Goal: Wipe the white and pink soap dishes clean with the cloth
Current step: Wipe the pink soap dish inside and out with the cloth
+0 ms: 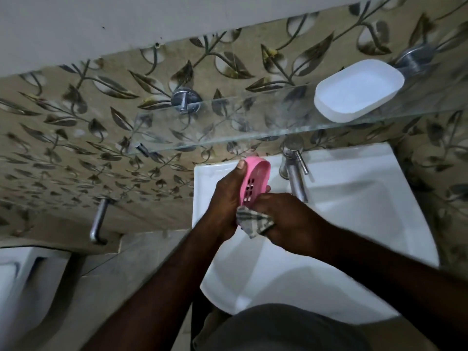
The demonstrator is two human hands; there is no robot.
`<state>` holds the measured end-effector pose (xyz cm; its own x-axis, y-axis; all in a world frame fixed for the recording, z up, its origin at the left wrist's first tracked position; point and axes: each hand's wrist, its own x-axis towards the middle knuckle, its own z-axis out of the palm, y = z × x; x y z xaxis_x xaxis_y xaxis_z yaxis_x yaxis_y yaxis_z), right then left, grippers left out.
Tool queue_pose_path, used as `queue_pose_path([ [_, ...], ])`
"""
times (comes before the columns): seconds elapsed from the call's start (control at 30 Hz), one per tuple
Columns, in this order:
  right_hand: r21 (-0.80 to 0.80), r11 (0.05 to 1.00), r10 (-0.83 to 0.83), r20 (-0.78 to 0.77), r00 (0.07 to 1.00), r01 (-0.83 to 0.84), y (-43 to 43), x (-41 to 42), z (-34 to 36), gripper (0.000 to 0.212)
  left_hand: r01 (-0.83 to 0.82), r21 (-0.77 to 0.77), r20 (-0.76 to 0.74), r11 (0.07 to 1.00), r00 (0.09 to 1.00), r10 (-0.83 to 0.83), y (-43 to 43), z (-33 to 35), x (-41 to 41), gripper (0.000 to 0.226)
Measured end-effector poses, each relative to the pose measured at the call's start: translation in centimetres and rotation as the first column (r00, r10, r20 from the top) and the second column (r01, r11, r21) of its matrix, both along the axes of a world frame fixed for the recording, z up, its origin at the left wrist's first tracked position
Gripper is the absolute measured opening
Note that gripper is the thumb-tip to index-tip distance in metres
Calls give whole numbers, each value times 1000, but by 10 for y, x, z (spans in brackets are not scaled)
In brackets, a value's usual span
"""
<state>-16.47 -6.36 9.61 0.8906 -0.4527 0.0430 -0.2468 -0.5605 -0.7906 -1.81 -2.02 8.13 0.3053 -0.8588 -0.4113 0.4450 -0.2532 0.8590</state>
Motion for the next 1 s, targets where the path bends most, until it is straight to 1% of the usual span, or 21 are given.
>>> queue_pose_path([
  [0.03,-203,975,68,-98,993,-87,-5,-3,-6,35,-8,33,19,999,1000,7,-1,-1,-4,72],
  [0.07,-300,943,89,-192,977,-144,-12,-6,-11,48,-15,59,31,998,999,13,-1,-3,-8,76],
  [0.1,-326,935,56,-241,969,-136,-19,-9,-12,51,-25,83,33,996,999,23,-2,-4,-11,82],
  [0.17,-301,953,-29,-178,984,-27,-30,-14,-5,36,-79,122,-22,989,996,82,-4,-8,-11,97],
  [0.23,-261,940,-217,44,975,221,-38,-17,0,16,-121,129,-95,984,987,134,-3,-11,-3,100],
  [0.27,-218,907,-330,168,929,361,-38,-19,3,8,-133,120,-119,984,982,147,-2,-11,1,93],
  [0.3,-144,865,-441,239,865,481,-38,-20,1,6,-141,108,-138,984,978,156,-1,-11,4,83],
  [0.33,-44,833,-529,230,817,552,-36,-20,-1,8,-141,84,-166,986,974,153,0,-12,8,74],
  [0.37,97,815,-580,150,801,572,-34,-20,-5,10,-133,56,-195,990,971,141,1,-14,9,69],
  [0.4,239,793,-586,49,809,560,-32,-20,-10,11,-124,29,-216,992,968,127,2,-13,9,68],
  [0.43,329,768,-581,-3,814,550,-31,-21,-12,10,-115,15,-224,993,968,116,3,-12,9,68],
  [0.53,448,693,-645,34,764,565,-29,-21,-8,10,-102,0,-233,995,967,99,3,-11,5,70],
  [0.6,660,594,-662,75,746,460,-24,-17,-3,13,-94,-9,-264,996,960,88,3,-12,-1,70],
  [0.67,813,477,-668,88,739,334,-16,-5,2,18,-64,-9,-289,998,955,59,4,-11,-8,70],
  [0.73,893,363,-702,75,708,265,-8,9,7,19,-7,0,-267,1000,964,7,4,-9,-19,69],
  [0.77,911,332,-717,75,693,245,-5,13,9,19,8,1,-262,1000,965,-8,4,-9,-23,68],
  [0.8,913,333,-719,82,691,237,-2,17,11,19,11,3,-262,1000,965,-10,5,-9,-26,67],
  [0.83,896,370,-695,92,713,246,1,18,11,17,10,4,-257,1000,966,-8,5,-9,-25,66],
  [0.93,768,587,-472,69,879,255,9,8,7,12,3,2,-240,1000,971,-3,3,-7,-13,69],
  [0.97,736,635,-393,46,918,235,10,4,7,12,5,8,-234,1000,972,-3,2,-7,-9,71],
  [1.0,726,654,-344,38,938,211,8,2,8,13,10,15,-226,1000,974,-6,1,-6,-7,73],
])
